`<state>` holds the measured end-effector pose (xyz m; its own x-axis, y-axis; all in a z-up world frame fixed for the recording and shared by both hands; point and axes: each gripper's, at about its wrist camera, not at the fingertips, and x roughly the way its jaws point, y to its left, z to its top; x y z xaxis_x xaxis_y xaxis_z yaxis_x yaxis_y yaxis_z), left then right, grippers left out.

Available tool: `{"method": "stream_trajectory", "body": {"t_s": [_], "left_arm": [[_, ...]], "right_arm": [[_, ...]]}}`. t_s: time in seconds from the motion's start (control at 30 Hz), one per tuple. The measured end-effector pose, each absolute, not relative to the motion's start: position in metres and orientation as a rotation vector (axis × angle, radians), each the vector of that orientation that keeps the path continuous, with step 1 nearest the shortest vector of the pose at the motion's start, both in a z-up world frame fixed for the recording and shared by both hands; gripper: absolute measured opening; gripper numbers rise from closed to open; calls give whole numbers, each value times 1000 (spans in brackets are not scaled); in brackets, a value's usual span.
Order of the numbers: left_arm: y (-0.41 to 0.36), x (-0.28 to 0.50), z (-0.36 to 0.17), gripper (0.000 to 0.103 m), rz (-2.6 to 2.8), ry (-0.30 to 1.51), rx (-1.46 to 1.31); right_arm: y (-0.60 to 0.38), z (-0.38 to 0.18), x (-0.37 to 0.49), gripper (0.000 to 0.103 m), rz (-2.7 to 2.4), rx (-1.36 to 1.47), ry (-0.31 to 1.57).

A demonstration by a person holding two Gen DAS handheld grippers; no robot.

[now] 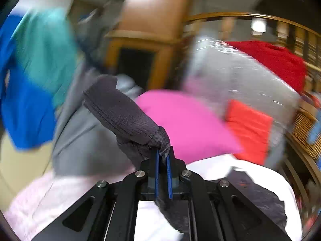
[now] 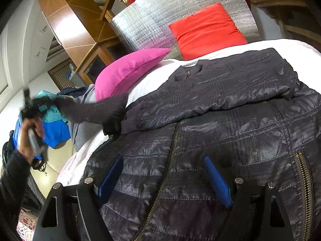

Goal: Fold large clothes

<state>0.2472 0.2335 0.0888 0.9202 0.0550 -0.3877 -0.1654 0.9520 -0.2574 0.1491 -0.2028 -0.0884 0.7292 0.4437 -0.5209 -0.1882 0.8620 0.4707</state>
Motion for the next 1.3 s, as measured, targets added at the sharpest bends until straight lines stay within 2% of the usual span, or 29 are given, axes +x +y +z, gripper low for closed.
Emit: {"method": "stream_trajectory", "body": {"t_s": [0.1,0.2,0.43,0.47,0.53,0.57,0.6,0.63,0.83,1.0,1.17,1.3], "left_arm": [[168,245,112,7,-27,358,-228],[92,255,108,7,-169,396,-182],[-14,302,8,9,-278,688,-153],[-19,304,-5,11,-281,722,-157],[-31,310,-25,30,-293,805,-174],[-30,310,-32,55,-303,842,-207],[-27,309,-34,72,-312,843,-239],[-20,305,-33,74,-320,814,-274],[26,262,-26,77,-242,686,-366],[104,218,-59,83,5,573,-684],[148,238,-100,83,92,611,-891],[155,255,-116,83,147,653,-931]], "right_arm": [[-206,-87,149,85,358,425,664],[-211,-87,148,85,356,449,659],[-225,-84,147,85,347,514,636],[-227,-83,146,85,344,522,633],[-232,-83,147,85,341,540,628],[-234,-83,148,85,338,547,626],[-236,-83,148,85,334,554,623],[-238,-83,148,85,331,561,622],[-239,-83,147,85,313,553,619],[-231,-77,143,85,276,465,613],[-188,-35,153,85,299,157,605],[-133,7,205,85,331,-63,624]]}}
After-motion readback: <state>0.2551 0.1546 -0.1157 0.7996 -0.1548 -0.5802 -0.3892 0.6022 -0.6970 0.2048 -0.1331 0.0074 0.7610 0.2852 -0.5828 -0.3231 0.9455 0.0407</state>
